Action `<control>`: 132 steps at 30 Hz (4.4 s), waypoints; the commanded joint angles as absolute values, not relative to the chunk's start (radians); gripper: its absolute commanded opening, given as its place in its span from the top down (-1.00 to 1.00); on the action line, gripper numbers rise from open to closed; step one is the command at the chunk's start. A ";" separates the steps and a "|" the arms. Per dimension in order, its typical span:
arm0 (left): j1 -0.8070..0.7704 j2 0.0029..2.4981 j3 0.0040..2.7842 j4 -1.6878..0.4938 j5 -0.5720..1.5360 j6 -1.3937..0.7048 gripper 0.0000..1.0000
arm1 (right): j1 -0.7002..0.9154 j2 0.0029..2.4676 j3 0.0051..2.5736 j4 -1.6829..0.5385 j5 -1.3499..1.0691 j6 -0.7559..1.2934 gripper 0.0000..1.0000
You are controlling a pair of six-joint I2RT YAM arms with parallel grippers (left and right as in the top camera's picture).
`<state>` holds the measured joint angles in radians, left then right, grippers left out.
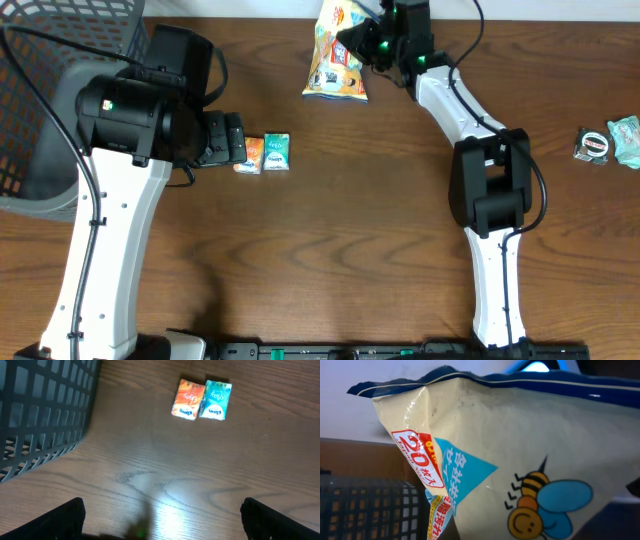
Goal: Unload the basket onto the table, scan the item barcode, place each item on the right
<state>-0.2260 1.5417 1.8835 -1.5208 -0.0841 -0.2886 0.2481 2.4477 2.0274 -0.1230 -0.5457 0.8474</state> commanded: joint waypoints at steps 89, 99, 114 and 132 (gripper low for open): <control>-0.226 1.542 1.880 -1.525 -0.089 -0.294 -0.96 | 0.628 2.514 2.077 -0.835 -0.412 0.641 0.04; -0.226 1.542 1.880 -1.525 -0.089 -0.293 -0.96 | 0.569 2.465 2.078 -1.029 -0.370 0.479 0.98; -0.226 1.542 1.880 -1.525 -0.089 -0.294 -0.96 | 0.361 2.352 2.078 -1.377 -1.194 -0.277 0.98; -0.226 1.542 1.880 -1.525 -0.089 -0.294 -0.95 | 0.354 2.350 2.080 -1.396 -0.530 0.002 0.98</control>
<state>-0.2260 1.5417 1.8835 -1.5208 -0.0841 -0.2886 0.3317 2.3814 2.0800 -1.3991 -0.8970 -0.2077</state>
